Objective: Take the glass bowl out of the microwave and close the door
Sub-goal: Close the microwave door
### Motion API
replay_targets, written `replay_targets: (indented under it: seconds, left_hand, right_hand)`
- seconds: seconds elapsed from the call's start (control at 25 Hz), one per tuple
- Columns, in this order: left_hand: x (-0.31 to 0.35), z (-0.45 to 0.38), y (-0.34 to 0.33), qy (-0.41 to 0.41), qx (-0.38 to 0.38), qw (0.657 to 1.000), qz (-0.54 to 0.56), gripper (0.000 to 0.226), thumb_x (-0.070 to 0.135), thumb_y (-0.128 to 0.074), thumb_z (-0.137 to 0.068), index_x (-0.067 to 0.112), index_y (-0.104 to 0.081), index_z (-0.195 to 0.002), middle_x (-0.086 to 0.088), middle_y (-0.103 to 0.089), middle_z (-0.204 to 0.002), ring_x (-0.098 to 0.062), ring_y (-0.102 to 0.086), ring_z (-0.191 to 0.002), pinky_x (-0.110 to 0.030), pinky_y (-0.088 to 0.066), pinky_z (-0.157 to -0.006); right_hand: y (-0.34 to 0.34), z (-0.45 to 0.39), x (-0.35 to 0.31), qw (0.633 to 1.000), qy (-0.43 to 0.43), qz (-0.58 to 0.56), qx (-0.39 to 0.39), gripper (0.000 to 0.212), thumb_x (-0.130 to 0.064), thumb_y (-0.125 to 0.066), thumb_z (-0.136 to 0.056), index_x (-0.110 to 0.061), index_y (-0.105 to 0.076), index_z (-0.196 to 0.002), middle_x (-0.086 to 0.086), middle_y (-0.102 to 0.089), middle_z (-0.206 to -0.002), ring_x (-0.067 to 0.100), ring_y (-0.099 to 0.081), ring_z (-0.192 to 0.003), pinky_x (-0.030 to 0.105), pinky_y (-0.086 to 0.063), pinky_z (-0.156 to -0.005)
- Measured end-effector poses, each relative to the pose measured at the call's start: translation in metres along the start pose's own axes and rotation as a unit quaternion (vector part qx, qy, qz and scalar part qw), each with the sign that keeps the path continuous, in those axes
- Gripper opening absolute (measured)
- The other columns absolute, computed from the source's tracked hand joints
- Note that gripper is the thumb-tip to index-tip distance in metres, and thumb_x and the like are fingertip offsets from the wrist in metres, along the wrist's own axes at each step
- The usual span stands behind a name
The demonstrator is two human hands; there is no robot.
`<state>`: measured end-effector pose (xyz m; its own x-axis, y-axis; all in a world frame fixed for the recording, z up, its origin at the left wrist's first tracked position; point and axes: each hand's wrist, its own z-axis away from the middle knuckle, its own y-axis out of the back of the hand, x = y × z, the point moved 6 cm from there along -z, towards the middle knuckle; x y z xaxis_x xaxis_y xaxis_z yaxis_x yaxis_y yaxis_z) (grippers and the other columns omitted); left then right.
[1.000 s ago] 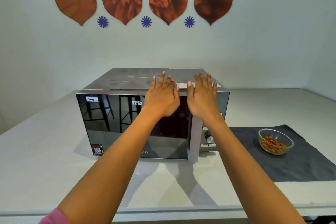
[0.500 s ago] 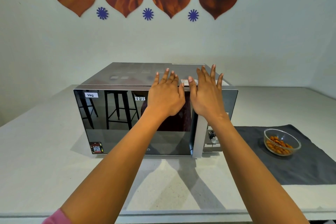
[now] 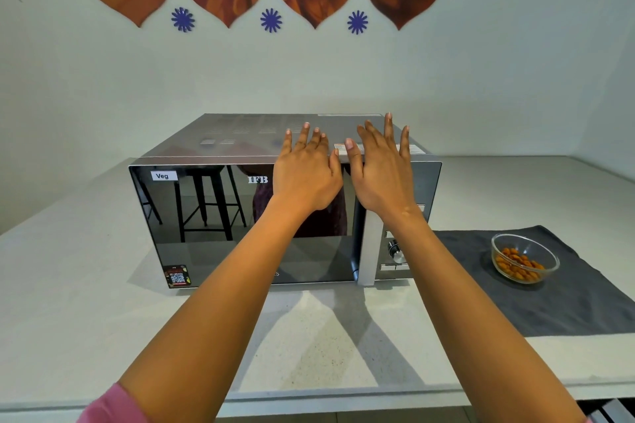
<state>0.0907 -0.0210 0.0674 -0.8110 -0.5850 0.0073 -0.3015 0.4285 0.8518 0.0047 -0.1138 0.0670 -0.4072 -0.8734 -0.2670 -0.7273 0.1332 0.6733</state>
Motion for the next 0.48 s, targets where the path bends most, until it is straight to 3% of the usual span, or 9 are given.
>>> replay_targets:
  seconds: [0.48]
  left_hand:
    - [-0.0003,0.001,-0.0015,0.008,0.016,1.0,0.007,0.062,0.039,-0.014,-0.101,0.007,-0.032,-0.151,-0.007,-0.032,-0.158,-0.021,-0.011,-0.152,-0.041,-0.001,-0.123]
  right_hand:
    - [-0.0024,0.0008,0.0009,0.999,-0.014,-0.033,0.01,0.06,-0.049,-0.026,-0.105,-0.01,-0.044,-0.147,0.007,-0.042,-0.156,0.021,-0.014,-0.154,0.04,-0.011,-0.125]
